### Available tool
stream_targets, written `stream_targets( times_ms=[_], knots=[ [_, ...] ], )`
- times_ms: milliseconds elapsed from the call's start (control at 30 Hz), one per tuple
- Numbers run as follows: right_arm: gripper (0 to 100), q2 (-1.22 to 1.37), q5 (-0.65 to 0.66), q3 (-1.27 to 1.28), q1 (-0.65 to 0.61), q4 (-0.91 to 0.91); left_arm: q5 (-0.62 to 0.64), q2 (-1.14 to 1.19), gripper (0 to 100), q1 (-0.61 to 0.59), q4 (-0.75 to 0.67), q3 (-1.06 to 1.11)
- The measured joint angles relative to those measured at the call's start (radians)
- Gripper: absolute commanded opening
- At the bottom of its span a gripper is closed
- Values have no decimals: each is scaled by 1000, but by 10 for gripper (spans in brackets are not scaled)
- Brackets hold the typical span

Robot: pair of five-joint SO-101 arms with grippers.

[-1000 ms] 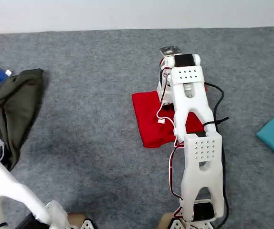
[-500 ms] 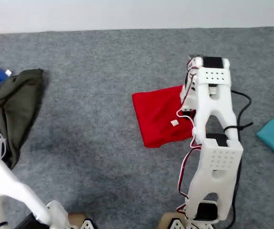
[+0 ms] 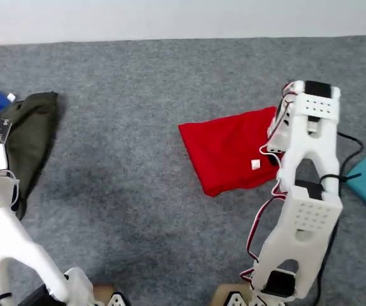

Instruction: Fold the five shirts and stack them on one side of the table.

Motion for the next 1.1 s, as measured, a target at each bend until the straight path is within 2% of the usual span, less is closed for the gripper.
stream_targets(
  times_ms=[267,400,600,733,867,1100],
  knots=[
    [285,-78,6,41,3,0,0,0,3,0,0,0],
    [285,-107,84,49,12,0,0,0,3,0,0,0],
    [285,-143,169,98,123,2,0,0,3,0,0,0],
    [284,-192,193,100,137,2,0,0,3,2,0,0],
    [284,-253,195,100,68,2,0,0,3,26,0,0],
    [284,-270,195,100,-172,2,0,0,3,34,0,0]
  ],
)
